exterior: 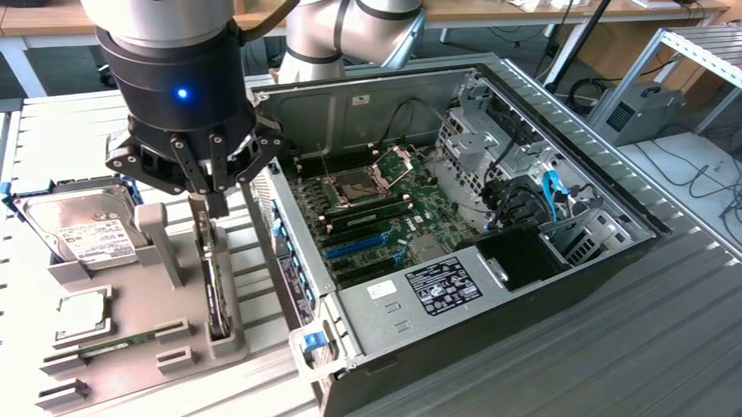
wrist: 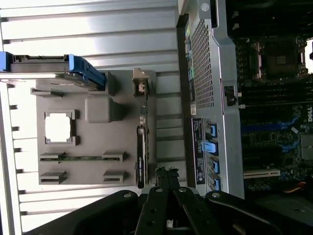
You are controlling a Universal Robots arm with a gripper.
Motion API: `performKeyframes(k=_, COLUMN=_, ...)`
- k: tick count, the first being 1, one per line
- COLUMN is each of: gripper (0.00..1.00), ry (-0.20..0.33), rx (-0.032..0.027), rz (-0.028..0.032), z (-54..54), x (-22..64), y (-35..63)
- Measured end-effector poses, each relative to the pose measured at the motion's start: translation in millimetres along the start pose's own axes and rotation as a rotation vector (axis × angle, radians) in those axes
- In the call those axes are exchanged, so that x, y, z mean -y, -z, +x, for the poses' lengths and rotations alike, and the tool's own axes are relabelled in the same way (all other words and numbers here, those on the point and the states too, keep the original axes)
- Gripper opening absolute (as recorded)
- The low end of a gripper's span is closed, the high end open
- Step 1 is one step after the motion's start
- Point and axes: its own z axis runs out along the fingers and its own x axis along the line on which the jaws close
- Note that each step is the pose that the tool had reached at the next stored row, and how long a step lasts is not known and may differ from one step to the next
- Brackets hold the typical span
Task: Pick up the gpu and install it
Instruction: 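Reach for the gpu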
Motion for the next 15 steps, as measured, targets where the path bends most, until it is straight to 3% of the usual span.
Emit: performKeyframes(k=15, gripper=0.11, ry=0.0, rx=0.0, rz=0.0001, z=-0.6, x=8.0, y=0.3)
